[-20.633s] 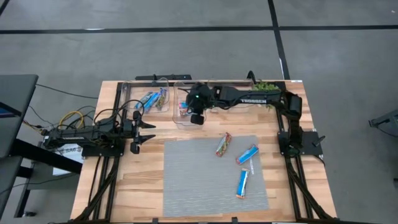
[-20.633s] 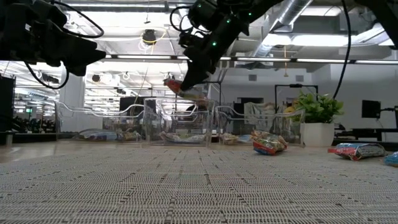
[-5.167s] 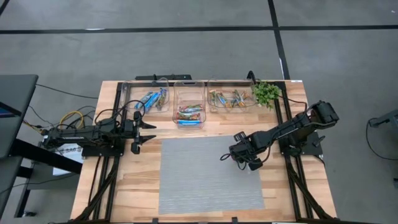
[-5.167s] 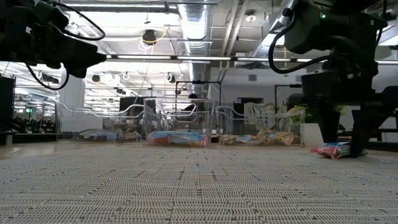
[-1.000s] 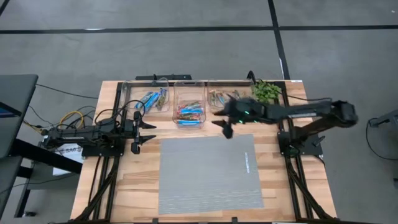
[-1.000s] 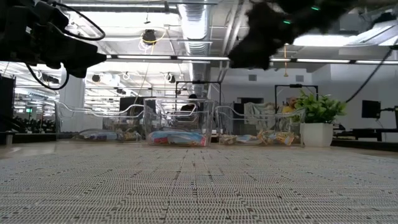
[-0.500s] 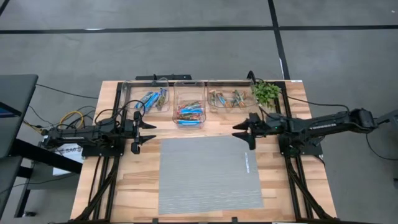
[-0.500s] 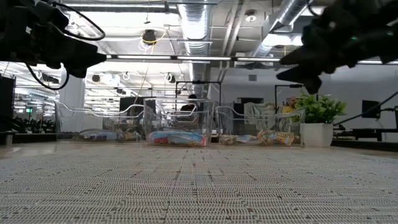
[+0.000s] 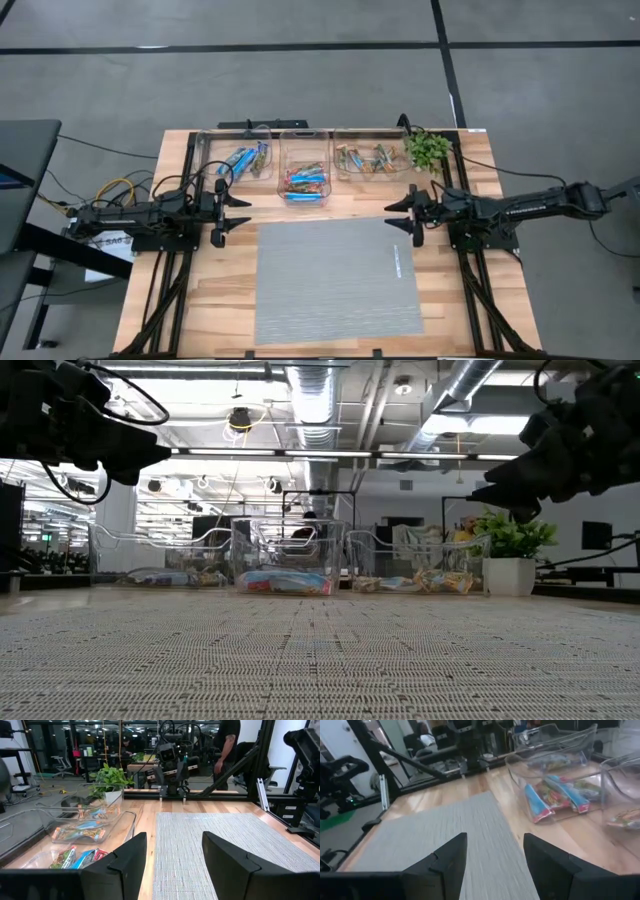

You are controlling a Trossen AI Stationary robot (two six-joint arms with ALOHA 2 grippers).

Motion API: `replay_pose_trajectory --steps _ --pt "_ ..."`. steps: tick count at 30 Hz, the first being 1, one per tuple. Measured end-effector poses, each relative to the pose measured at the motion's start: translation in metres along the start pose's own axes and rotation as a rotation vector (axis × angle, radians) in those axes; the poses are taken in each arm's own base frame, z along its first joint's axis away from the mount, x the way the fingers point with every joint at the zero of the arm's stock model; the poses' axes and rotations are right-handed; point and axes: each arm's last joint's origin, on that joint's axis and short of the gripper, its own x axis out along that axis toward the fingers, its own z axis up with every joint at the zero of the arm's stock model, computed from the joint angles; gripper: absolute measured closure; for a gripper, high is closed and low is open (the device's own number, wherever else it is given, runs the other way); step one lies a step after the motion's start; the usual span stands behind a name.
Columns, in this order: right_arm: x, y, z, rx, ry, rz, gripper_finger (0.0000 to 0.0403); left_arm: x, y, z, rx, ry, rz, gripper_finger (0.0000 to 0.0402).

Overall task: Pick and place Granola Bars by type
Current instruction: Return to Home Position

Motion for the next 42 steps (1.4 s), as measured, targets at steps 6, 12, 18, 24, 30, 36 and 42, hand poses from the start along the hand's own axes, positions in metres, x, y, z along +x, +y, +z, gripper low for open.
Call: replay_pose_trajectory --steps 6,12,18,24,30,36,42 --pt "-0.002 -0.004 -0.001 -0.041 0.007 -0.028 0.0214 0.000 0.000 0.000 0.000 0.000 0.000 0.0216" --pt "-0.004 -0.015 -0.016 -0.031 0.166 -0.152 0.0218 0.000 0.000 0.000 0.000 0.000 0.000 0.0216" --pt "-0.005 -0.021 -0.014 -0.030 0.137 -0.276 0.0216 0.000 0.000 0.000 0.000 0.000 0.000 0.0216" --pt "-0.005 -0.024 -0.014 -0.026 0.138 -0.294 0.0217 0.000 0.000 0.000 0.000 0.000 0.000 0.0216" --pt "-0.005 -0.024 -0.014 -0.025 0.143 -0.292 0.0217 0.000 0.000 0.000 0.000 0.000 0.000 0.0216" --pt "-0.005 -0.024 -0.014 -0.025 0.146 -0.293 0.0213 0.000 0.000 0.000 0.000 0.000 0.000 0.0216" --pt "-0.005 -0.024 -0.014 -0.025 0.146 -0.293 0.0217 0.000 0.000 0.000 0.000 0.000 0.000 0.0216"
